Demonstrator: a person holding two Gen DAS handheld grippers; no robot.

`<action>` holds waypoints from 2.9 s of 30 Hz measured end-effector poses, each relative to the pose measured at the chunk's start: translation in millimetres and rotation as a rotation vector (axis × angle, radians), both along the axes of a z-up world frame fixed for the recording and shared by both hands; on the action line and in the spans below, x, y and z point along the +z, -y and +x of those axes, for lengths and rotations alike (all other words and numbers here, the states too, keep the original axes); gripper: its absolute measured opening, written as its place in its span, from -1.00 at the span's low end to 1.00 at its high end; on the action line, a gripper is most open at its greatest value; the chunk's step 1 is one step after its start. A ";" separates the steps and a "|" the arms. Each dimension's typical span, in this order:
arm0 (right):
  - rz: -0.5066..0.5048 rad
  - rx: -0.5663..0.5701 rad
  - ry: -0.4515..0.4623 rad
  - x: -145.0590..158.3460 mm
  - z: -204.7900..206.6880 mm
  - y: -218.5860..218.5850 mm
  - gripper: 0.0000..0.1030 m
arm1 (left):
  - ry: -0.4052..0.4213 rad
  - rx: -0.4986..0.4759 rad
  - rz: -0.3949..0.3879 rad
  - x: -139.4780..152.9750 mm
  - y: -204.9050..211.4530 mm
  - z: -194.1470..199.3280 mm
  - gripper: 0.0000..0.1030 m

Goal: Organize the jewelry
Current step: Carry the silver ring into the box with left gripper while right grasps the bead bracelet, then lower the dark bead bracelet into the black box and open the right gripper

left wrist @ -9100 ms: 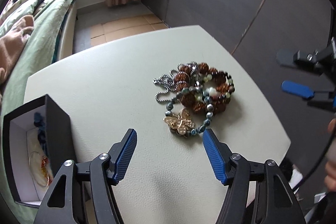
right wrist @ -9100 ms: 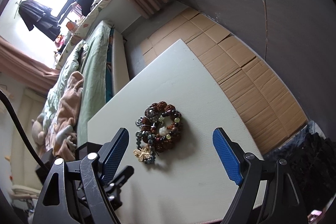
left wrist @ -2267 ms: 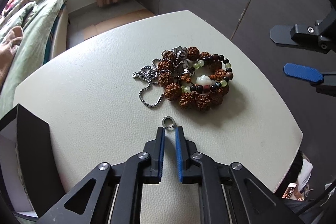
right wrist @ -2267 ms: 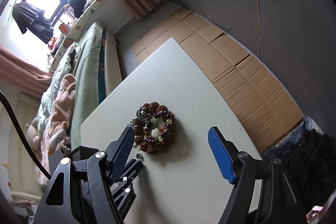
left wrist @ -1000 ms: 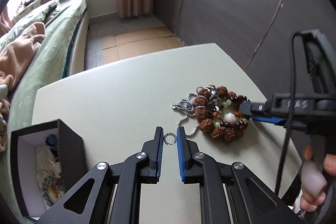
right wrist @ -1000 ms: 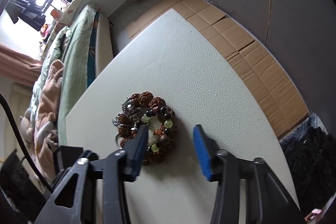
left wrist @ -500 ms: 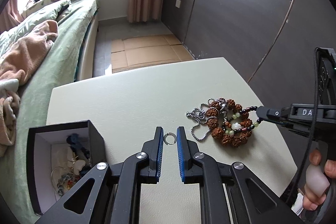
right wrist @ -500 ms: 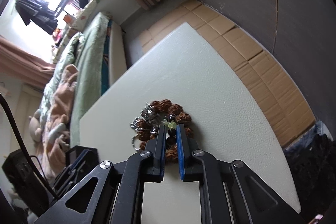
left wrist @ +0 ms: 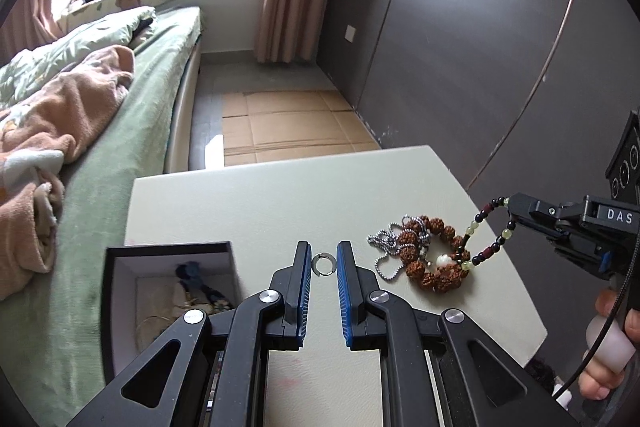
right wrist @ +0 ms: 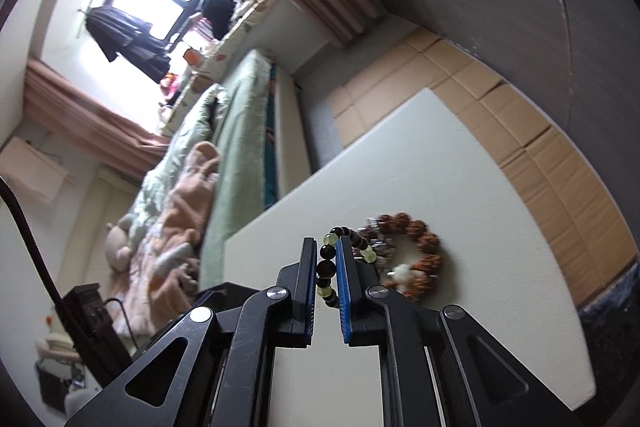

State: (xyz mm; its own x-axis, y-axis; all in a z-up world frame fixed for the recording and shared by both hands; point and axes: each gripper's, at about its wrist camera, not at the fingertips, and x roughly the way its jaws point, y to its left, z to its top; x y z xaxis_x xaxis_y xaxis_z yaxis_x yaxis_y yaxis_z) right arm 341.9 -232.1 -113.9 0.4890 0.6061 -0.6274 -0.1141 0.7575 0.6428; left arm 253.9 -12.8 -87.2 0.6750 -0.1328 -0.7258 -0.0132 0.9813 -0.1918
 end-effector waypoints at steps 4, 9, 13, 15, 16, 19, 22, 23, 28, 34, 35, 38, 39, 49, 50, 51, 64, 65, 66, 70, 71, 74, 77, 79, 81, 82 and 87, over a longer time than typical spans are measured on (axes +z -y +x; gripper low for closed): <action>0.050 0.038 0.008 3.3 -2.2 -9.9 -0.78 | 0.008 0.023 -0.019 5.9 -15.3 -3.9 -0.74; 0.100 0.091 0.025 4.9 -6.5 -28.2 -0.78 | 0.015 0.050 -0.031 12.3 -36.7 -10.8 -0.74; 0.121 0.127 0.042 6.0 -9.9 -43.6 -0.78 | 0.011 0.075 -0.047 14.4 -58.3 -14.8 -0.74; 0.117 0.146 0.051 6.9 -12.5 -53.1 -0.78 | 0.008 0.084 -0.053 14.0 -66.1 -15.9 -0.74; 0.118 0.154 0.053 7.0 -13.5 -57.1 -0.78 | 0.004 0.089 -0.059 13.2 -70.8 -16.5 -0.74; 0.114 0.179 0.058 6.2 -16.9 -69.9 -0.78 | -0.002 0.104 -0.099 11.5 -82.6 -17.4 -0.73; 0.124 0.203 0.060 6.5 -20.4 -80.3 -0.78 | -0.032 0.133 -0.103 9.2 -92.5 -17.9 -0.67; 0.128 0.214 0.061 6.4 -21.4 -85.4 -0.78 | -0.034 0.146 -0.097 8.5 -94.8 -18.8 -0.41; 0.151 0.263 0.070 7.6 -26.1 -104.7 -0.78 | 0.003 0.189 -0.132 14.5 -111.0 -26.7 0.36; 0.189 0.325 0.093 11.3 -32.1 -132.0 -0.78 | 0.008 0.207 -0.126 18.4 -118.6 -30.5 0.36; 0.192 0.334 0.094 11.3 -33.0 -136.8 -0.78 | 0.009 0.211 -0.126 18.6 -120.2 -30.9 0.36; 0.196 0.360 0.093 9.8 -33.5 -152.8 -0.78 | 0.010 0.221 -0.123 19.7 -126.2 -33.0 0.36; 0.199 0.367 0.089 8.5 -33.5 -157.2 -0.78 | 0.009 0.225 -0.123 19.7 -127.9 -33.7 0.36; 0.169 0.430 0.037 -5.1 -29.7 -197.8 -0.04 | 0.001 0.269 -0.155 18.3 -145.7 -37.4 0.36; 0.160 0.427 0.039 -5.4 -30.3 -197.1 -0.04 | 0.000 0.268 -0.154 17.9 -145.6 -37.5 0.36; 0.156 0.422 0.032 -6.3 -30.2 -194.2 -0.04 | -0.003 0.265 -0.151 17.3 -144.9 -37.1 0.36; 0.028 0.287 0.035 5.0 -28.3 -127.1 0.17 | -0.008 0.197 -0.138 16.3 -113.6 -29.8 0.36; 0.020 0.274 0.037 6.4 -28.4 -120.6 0.18 | -0.006 0.192 -0.138 16.6 -111.1 -29.1 0.36; 0.014 0.265 0.039 7.0 -27.9 -116.7 0.19 | 0.002 0.181 -0.141 17.2 -106.9 -28.1 0.38; -0.034 0.205 0.034 9.8 -26.2 -93.6 0.45 | 0.027 0.153 -0.140 19.8 -90.9 -24.5 0.80; -0.046 0.185 0.032 9.9 -25.7 -88.3 0.56 | 0.030 0.148 -0.137 20.3 -87.4 -23.5 0.80; -0.081 0.129 0.011 7.1 -22.3 -69.2 0.60 | 0.028 0.124 -0.133 20.1 -75.3 -18.6 0.80; -0.099 0.089 -0.015 3.6 -18.5 -53.1 0.65 | 0.019 0.094 -0.126 17.8 -61.0 -12.0 0.80; -0.109 0.067 -0.031 1.3 -16.6 -43.0 0.78 | 0.014 0.077 -0.113 16.1 -51.8 -7.4 0.80; -0.099 0.041 -0.050 -1.1 -14.8 -31.3 0.81 | 0.012 0.062 -0.113 14.4 -43.4 -2.6 0.80; -0.102 0.028 -0.060 -2.7 -14.2 -27.2 0.81 | 0.012 0.057 -0.119 13.7 -40.4 -0.4 0.80; -0.115 -0.053 -0.128 -14.9 -5.8 -0.2 0.81 | 0.017 0.027 -0.109 10.9 -22.1 10.0 0.80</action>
